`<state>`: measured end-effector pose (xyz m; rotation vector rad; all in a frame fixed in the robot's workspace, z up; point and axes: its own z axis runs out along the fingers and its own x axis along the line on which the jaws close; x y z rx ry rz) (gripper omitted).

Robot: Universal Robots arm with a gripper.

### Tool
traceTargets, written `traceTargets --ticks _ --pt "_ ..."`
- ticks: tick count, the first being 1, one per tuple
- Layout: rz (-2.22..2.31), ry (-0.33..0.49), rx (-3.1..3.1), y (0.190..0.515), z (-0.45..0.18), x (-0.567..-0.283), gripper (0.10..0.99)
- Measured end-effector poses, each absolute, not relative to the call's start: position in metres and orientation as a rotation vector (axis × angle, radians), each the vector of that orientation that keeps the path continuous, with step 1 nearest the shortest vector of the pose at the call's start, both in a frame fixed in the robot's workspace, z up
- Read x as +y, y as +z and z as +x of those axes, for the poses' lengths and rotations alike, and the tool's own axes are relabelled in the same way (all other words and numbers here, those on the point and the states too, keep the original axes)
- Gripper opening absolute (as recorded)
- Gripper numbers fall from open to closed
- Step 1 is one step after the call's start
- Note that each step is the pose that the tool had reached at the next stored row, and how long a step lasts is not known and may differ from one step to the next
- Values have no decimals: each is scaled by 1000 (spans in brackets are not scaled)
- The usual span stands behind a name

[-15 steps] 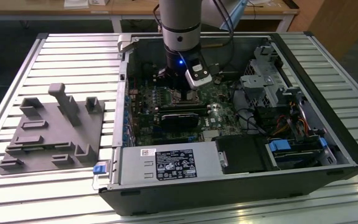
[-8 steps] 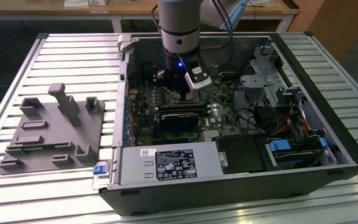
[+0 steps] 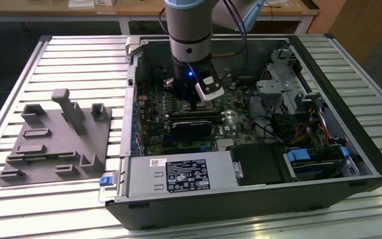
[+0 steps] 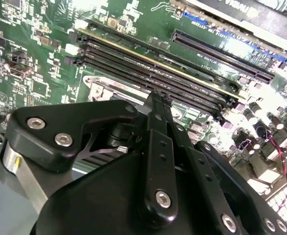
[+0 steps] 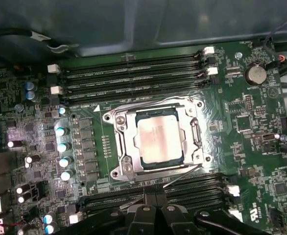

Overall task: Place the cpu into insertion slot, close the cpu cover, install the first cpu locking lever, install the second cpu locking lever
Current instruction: 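Install the second cpu locking lever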

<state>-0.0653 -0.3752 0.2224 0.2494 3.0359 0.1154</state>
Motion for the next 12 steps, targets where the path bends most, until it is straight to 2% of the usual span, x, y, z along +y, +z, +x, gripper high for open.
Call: traceTargets --ticks 12 --pt "224 219 3038 213 -76 -384 106"
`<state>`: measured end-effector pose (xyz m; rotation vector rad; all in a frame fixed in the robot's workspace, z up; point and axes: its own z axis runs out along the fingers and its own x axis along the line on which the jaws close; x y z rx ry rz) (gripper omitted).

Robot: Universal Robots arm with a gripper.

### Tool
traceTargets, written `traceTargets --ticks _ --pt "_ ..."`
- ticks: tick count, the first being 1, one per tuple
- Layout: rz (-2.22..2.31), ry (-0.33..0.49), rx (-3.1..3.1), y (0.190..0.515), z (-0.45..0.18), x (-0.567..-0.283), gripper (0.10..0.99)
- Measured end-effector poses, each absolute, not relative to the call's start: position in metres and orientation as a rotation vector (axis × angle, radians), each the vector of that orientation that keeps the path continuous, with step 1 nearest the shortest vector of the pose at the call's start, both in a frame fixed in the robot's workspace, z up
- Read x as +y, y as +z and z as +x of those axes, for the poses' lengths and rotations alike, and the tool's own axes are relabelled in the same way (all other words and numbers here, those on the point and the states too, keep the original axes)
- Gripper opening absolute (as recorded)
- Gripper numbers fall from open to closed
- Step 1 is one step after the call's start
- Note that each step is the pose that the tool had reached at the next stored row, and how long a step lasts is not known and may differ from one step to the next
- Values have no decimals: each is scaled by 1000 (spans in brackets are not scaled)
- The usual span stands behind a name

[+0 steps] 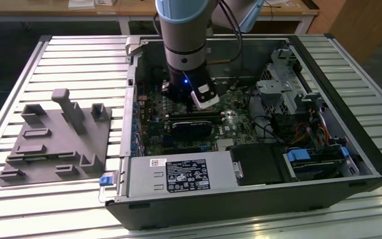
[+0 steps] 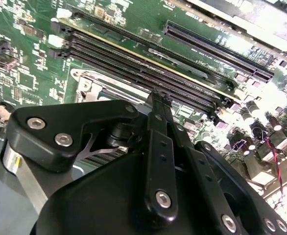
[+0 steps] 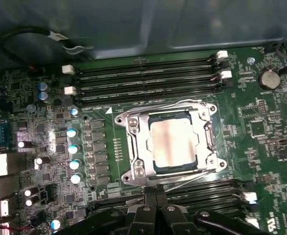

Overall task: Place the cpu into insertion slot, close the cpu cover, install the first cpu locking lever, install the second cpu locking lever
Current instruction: 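Install the second cpu locking lever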

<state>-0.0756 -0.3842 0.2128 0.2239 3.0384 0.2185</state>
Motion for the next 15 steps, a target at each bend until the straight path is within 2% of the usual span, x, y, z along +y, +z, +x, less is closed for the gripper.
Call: traceTargets --ticks 15 --pt "219 377 3031 203 -88 -398 106"
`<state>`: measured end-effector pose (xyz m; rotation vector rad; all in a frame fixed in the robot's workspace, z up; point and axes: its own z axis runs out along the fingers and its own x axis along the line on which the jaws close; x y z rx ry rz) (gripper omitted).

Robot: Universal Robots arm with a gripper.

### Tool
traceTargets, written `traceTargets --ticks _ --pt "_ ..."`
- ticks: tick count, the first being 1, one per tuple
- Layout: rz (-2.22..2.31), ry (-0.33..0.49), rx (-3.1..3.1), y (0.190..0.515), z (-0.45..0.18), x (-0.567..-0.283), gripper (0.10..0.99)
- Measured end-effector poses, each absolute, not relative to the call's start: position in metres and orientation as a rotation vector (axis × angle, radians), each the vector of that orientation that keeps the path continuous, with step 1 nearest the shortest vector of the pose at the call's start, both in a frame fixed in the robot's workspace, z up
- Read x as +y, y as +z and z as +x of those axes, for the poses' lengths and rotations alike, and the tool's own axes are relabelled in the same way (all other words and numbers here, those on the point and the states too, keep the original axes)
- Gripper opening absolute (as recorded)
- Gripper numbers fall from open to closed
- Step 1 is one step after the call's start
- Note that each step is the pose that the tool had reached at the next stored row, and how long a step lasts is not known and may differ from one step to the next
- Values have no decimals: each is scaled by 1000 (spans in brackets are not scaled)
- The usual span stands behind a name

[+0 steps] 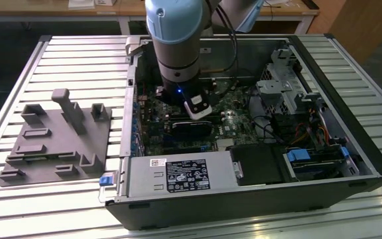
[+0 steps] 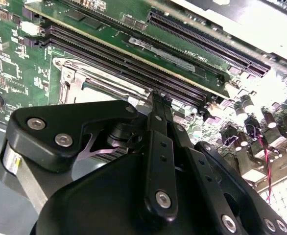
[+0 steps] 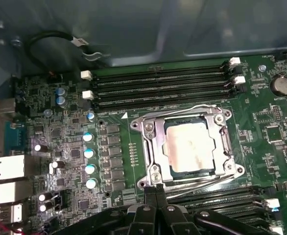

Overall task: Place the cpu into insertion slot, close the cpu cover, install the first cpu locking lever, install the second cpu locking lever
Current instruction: 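Install the second cpu locking lever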

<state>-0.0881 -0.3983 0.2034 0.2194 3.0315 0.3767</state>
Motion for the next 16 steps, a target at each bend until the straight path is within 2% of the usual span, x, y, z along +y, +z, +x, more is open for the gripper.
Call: traceTargets --ticks 4,16 --pt "221 425 3027 203 -88 -401 106" --pt "223 467 3023 194 -89 -403 106"
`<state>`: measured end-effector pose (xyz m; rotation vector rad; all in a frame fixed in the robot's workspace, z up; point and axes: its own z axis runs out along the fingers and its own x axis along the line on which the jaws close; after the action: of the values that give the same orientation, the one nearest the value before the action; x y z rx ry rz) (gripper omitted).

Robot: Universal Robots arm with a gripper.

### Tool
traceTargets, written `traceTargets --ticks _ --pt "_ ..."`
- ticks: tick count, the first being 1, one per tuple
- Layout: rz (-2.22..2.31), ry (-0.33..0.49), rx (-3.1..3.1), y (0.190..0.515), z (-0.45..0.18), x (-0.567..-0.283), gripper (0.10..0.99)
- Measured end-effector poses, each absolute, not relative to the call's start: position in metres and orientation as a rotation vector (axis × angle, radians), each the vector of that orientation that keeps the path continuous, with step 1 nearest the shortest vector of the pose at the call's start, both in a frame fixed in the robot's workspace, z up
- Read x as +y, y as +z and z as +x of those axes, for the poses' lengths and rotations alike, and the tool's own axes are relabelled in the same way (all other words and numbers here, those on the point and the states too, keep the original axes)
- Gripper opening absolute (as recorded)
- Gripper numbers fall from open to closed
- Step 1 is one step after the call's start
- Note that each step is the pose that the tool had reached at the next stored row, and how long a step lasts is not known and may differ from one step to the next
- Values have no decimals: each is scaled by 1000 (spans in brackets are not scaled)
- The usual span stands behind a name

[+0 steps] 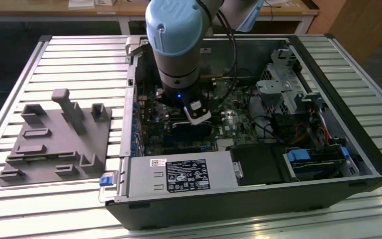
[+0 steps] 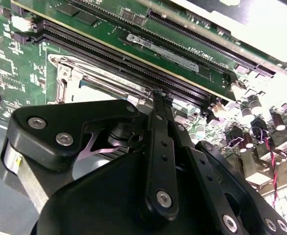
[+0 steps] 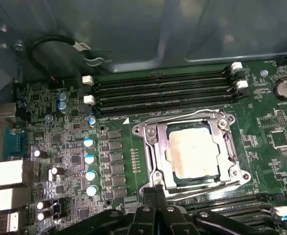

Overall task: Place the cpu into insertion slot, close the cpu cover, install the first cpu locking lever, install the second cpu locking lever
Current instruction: 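Install the second cpu locking lever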

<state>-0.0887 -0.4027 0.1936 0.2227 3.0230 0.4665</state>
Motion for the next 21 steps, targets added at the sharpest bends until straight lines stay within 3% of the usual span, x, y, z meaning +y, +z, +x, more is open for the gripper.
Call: traceTargets --ticks 15,21 --pt "223 486 3021 187 -95 -403 106" --pt "223 485 3021 199 -95 -403 106"
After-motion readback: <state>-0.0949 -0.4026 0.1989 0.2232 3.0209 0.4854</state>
